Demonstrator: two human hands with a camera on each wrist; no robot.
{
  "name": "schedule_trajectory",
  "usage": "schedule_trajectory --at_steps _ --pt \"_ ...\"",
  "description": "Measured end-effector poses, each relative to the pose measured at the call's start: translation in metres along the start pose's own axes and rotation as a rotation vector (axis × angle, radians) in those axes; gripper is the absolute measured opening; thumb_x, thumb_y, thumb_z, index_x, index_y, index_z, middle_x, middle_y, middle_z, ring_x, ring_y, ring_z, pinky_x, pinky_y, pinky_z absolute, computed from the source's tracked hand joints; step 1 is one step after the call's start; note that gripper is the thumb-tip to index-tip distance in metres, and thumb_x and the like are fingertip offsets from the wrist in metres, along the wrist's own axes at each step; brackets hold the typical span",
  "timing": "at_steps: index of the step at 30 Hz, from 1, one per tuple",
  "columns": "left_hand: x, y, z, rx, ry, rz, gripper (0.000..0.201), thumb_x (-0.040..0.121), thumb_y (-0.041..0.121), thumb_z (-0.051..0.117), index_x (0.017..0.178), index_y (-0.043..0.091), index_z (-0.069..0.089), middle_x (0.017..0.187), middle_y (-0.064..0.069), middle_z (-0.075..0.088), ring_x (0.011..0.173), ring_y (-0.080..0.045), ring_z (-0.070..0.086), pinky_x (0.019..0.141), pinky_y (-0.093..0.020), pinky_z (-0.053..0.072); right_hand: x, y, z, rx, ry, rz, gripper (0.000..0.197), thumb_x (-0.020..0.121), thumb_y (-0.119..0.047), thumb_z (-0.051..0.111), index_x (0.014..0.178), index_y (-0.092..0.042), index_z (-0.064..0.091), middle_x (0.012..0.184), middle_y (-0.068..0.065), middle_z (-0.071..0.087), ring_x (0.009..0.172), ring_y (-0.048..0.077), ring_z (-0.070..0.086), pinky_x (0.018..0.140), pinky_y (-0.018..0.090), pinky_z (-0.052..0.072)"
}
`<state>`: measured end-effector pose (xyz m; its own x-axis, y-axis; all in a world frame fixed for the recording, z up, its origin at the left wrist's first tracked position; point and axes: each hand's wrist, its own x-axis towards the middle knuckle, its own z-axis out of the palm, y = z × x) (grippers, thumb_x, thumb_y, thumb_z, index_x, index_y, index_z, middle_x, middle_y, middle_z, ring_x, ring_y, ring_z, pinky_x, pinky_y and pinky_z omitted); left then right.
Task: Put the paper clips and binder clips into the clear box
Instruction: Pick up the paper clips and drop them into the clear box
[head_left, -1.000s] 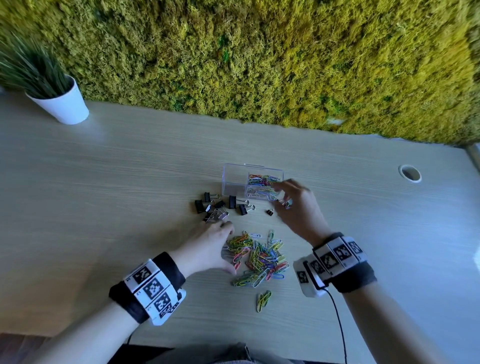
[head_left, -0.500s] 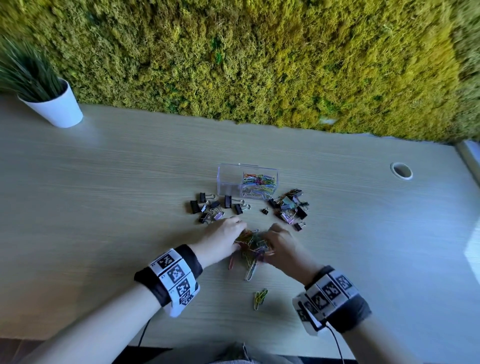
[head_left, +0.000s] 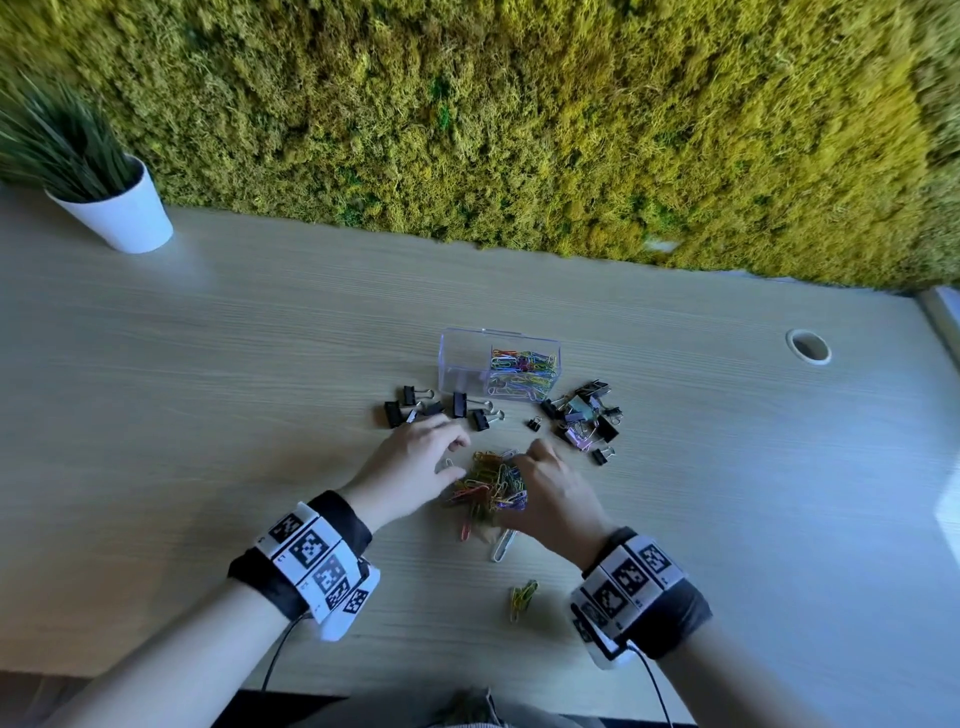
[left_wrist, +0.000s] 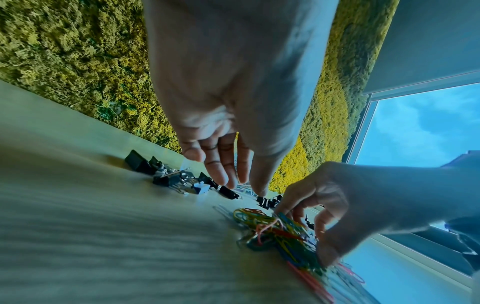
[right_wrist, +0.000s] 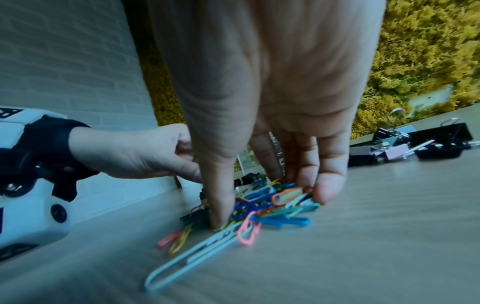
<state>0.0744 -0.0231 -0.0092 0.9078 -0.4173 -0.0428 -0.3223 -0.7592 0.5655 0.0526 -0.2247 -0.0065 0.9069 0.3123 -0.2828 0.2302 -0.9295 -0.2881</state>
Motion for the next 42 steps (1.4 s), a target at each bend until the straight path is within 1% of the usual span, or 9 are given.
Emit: schedule_trajectory --at_steps 7,14,17,19,24,27,30,35,42 --pt "0.000 -0.002 0.006 0.003 0.000 0.015 0.029 0.079 0.024 0.072 0.106 0.018 0.062 0.105 0.009 0.059 0.082 -0.008 0.057 0.074 -0.027 0.051 0.010 0.005 -0.005 0.045 0.049 -0.071 0.024 0.080 -0.009 0.061 0.103 -0.014 0.067 0.099 0.002 0.065 0.084 0.020 0.062 0.066 0.024 0.047" --pt "0.003 -0.003 0.007 0.041 -0.008 0.004 0.035 0.080 0.026 0.071 0.112 0.019 0.060 0.111 0.009 0.057 0.089 -0.012 0.058 0.078 -0.030 0.051 0.013 0.019 -0.026 0.320 0.063 0.010 0.014 0.073 -0.012 0.075 0.087 -0.008 0.075 0.081 0.007 0.073 0.067 0.011 0.059 0.062 0.020 0.046" --pt "0.005 0.001 0.011 0.006 -0.076 -0.013 0.054 0.083 0.023 0.068 0.133 0.016 0.048 0.130 0.004 0.049 0.113 -0.012 0.050 0.101 -0.026 0.040 0.016 0.030 -0.028 0.403 0.088 0.055 0.019 0.067 -0.005 0.079 0.085 -0.007 0.075 0.080 0.009 0.073 0.065 0.008 0.061 0.065 0.018 0.051" --pt "0.005 0.005 0.015 0.041 -0.124 0.017 0.060 0.084 0.024 0.066 0.138 0.017 0.042 0.138 0.003 0.044 0.127 -0.013 0.039 0.112 -0.033 0.027 0.018 0.036 -0.029 0.423 0.091 0.067 0.021 0.065 -0.005 0.080 0.085 -0.008 0.075 0.080 0.009 0.073 0.063 0.007 0.060 0.062 0.010 0.048" --pt "0.001 0.016 0.020 0.170 -0.213 0.142 0.053 0.089 0.029 0.059 0.138 0.020 0.042 0.144 0.006 0.041 0.134 -0.012 0.033 0.113 -0.029 0.014 0.027 0.035 -0.053 0.446 0.193 0.019 0.019 0.066 -0.006 0.080 0.085 -0.008 0.075 0.077 0.006 0.072 0.053 -0.010 0.053 0.054 0.001 0.039" --pt "-0.001 0.014 0.020 0.141 -0.199 0.139 0.053 0.088 0.033 0.059 0.137 0.021 0.043 0.140 0.005 0.045 0.131 -0.011 0.036 0.114 -0.029 0.021 0.039 0.029 -0.080 0.478 0.343 -0.018 0.015 0.069 -0.007 0.078 0.085 -0.008 0.075 0.072 0.005 0.071 0.050 -0.014 0.051 0.052 -0.001 0.038" --pt "-0.004 0.003 0.011 0.238 -0.113 0.091 0.052 0.087 0.042 0.057 0.135 0.024 0.045 0.138 0.009 0.047 0.129 -0.011 0.038 0.110 -0.033 0.027 0.056 0.021 -0.103 0.439 0.457 -0.059 0.014 0.073 -0.007 0.075 0.087 -0.008 0.074 0.079 0.006 0.073 0.058 0.000 0.058 0.061 0.004 0.047" --pt "-0.010 -0.010 -0.004 0.317 -0.094 0.008 0.054 0.089 0.048 0.049 0.137 0.026 0.042 0.138 0.011 0.046 0.126 -0.010 0.036 0.104 -0.033 0.027 0.083 0.015 -0.103 0.316 0.449 -0.089 0.015 0.074 -0.002 0.070 0.088 -0.005 0.073 0.086 0.010 0.073 0.076 0.020 0.067 0.076 0.037 0.056" --pt "-0.013 -0.018 -0.007 0.319 -0.020 -0.015 0.049 0.082 0.049 0.056 0.126 0.027 0.055 0.126 0.012 0.056 0.115 -0.011 0.041 0.092 -0.033 0.028 0.076 0.019 -0.075 0.172 0.498 -0.125 0.049 0.073 0.011 0.045 0.110 -0.014 0.065 0.103 0.008 0.064 0.096 0.022 0.054 0.078 0.036 0.052"
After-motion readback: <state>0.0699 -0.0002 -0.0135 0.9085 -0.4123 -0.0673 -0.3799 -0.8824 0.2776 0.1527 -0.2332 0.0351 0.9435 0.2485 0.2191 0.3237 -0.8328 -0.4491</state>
